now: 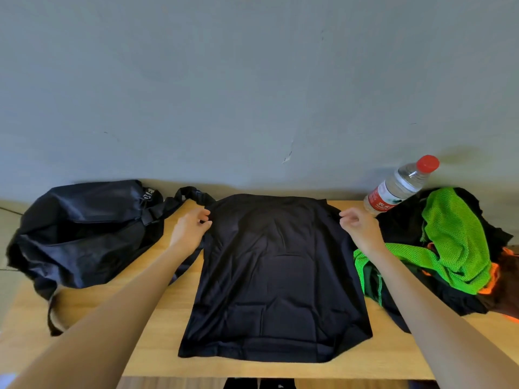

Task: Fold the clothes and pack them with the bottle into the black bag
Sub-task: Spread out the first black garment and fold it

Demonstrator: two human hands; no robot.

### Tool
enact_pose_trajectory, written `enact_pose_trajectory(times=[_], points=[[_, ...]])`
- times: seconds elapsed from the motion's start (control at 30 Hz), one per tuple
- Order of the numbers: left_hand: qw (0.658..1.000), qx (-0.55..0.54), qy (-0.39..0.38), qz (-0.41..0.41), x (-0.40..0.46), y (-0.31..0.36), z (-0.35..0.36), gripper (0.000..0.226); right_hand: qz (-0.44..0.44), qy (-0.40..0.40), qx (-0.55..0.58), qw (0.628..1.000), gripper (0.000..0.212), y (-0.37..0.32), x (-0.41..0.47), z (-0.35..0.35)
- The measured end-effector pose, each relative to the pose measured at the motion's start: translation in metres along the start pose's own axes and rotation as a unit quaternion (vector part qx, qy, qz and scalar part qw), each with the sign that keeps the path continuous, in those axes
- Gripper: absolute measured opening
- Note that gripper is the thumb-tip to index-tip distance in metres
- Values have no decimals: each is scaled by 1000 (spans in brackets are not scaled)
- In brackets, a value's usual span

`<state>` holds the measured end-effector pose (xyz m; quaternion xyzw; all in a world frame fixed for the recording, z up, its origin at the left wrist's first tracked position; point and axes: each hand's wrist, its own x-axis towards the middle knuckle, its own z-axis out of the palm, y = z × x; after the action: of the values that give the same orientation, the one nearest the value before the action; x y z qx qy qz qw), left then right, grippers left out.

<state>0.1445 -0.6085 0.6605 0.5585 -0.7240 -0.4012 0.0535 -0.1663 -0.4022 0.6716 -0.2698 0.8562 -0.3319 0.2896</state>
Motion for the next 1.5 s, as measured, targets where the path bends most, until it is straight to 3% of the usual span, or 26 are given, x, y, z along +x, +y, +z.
enact_pose_trajectory(times=[0.3,0.6,0.7,1.0,1.13,1.33,1.5], points=[[996,29,77,-17,42,-7,20,34,27,46,-36,998,38,20,31,26],[994,23,98,-45,53,2,30,19,48,41,-79,995,18,21,41,35],[996,-12,85,-24,51,3,28,13,31,45,-28,998,6,17,37,33],[983,-175,53,-17,32,11,8,7,44,11,161,986,25,-5,19,17],[964,-257,58,-14,16,22,-9,11,50,1,250,967,15,-20,6,1],[959,-282,36,6,-18,18,-32,25,11,-31,252,967,28,-20,-23,-25],[968,-250,0,4,-55,4,-33,30,18,-35,210,977,25,-4,-57,-33]])
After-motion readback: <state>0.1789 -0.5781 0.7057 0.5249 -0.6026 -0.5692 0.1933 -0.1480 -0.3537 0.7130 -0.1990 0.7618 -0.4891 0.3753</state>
